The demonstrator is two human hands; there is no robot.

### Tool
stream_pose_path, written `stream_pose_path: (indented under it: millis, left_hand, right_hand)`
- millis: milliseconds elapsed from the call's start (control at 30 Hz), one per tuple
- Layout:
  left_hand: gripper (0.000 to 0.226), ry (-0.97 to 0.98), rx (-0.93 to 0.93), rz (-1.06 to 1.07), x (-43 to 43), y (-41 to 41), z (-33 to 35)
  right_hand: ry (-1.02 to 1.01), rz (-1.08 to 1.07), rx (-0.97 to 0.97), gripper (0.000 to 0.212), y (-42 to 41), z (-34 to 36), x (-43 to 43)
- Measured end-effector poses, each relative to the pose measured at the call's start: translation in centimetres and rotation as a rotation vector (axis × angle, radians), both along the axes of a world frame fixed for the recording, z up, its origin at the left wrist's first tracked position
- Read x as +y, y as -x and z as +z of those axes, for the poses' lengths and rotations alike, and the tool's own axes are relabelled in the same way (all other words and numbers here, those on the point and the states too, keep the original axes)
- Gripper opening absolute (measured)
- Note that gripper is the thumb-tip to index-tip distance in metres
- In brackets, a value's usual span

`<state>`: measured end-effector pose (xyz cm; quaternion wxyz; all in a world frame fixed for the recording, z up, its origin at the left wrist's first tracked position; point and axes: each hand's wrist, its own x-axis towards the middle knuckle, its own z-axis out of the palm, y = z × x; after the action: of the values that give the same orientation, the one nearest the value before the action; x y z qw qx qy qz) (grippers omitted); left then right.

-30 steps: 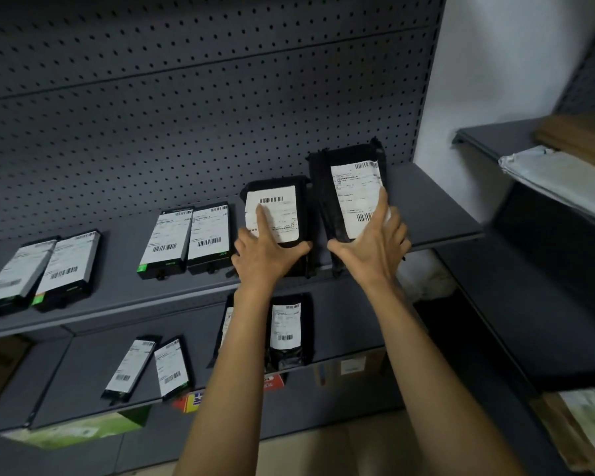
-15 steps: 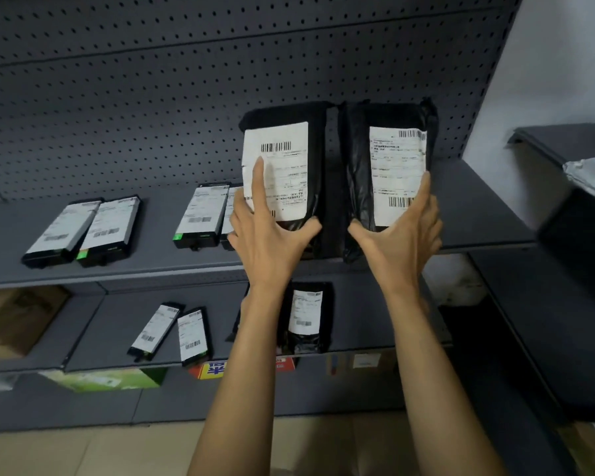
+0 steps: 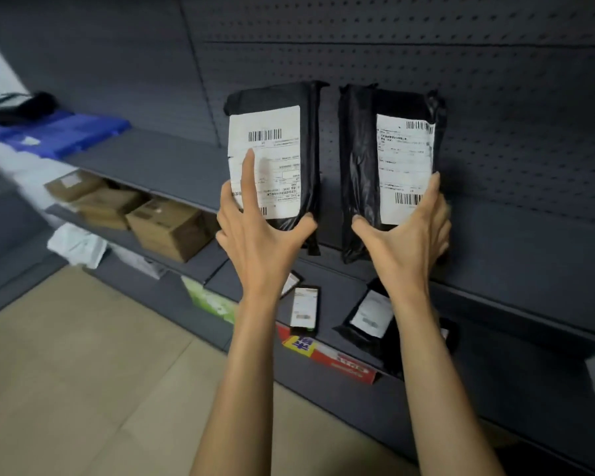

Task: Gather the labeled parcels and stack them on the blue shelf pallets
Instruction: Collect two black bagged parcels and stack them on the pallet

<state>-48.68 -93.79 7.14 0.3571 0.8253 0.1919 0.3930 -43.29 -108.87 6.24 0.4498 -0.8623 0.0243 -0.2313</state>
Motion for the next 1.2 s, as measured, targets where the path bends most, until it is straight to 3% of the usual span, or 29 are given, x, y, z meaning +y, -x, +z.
stream_pose_path:
  millis: [433, 600, 900, 1200]
  left_hand:
    - [0.104, 0.002, 0.027, 0.528, 33.1, 16.6, -0.2]
    - [0.105, -0.011, 0.036, 0.648, 43.0, 20.9, -0.4]
    - [0.103, 0.071, 0.025, 0.710, 56.7, 19.7, -3.0]
    - [0.101, 0.042, 0.071, 0.813, 77.2, 11.1, -2.0]
  right_hand:
    - [-0.083, 0.619, 0.037, 0.123, 9.6, -0.1, 37.4]
    - [-0.097, 0.748, 0.046, 0.122, 13.5, -0.5, 48.5]
    - [-0.094, 0.894, 0.110, 0.121, 10.8, -2.3, 64.1]
    - [-0.110, 1.037, 0.073, 0.117, 1.0, -1.1, 86.3]
